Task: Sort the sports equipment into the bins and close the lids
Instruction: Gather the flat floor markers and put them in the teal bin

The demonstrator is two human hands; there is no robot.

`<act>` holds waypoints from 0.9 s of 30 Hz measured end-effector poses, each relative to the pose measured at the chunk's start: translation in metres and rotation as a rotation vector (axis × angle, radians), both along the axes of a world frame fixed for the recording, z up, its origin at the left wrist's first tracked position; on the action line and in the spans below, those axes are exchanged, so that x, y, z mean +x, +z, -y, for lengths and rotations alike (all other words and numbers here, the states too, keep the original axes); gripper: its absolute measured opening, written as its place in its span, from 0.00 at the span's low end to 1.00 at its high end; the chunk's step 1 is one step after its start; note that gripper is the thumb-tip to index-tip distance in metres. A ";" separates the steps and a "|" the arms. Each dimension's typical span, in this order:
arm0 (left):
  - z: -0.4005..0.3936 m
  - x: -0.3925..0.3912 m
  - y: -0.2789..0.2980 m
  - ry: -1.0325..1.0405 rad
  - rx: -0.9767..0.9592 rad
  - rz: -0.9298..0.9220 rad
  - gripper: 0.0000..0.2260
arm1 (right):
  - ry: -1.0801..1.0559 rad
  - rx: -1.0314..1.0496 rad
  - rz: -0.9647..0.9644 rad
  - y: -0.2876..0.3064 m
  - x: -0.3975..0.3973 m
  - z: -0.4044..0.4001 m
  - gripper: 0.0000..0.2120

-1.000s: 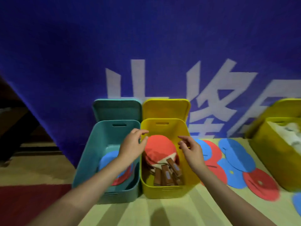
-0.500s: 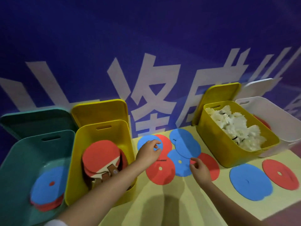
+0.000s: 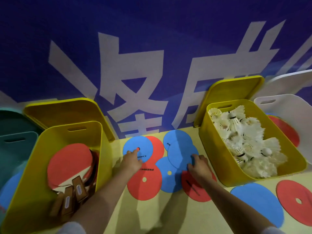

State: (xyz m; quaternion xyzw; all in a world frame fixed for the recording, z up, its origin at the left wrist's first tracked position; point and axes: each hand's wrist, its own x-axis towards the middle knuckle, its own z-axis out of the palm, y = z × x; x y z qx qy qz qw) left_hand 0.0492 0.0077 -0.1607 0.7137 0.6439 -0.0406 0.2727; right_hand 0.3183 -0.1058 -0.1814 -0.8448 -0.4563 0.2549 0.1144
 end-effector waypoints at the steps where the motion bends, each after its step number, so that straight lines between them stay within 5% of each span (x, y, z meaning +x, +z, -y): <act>1: -0.010 -0.001 -0.004 0.046 -0.007 -0.027 0.25 | -0.001 -0.008 0.015 -0.004 0.006 -0.010 0.27; 10: -0.078 0.001 -0.043 0.266 0.041 -0.095 0.36 | -0.060 -0.114 0.181 -0.052 0.009 -0.056 0.46; 18: -0.082 0.017 -0.049 0.287 -0.037 -0.169 0.40 | -0.124 0.060 0.032 -0.040 0.015 -0.061 0.39; 22: -0.077 0.010 -0.044 0.248 -0.094 -0.006 0.25 | -0.017 0.043 -0.241 -0.033 0.014 -0.056 0.27; 27: -0.053 0.002 -0.018 0.161 -0.051 0.299 0.21 | 0.030 0.154 -0.244 0.002 0.003 -0.026 0.21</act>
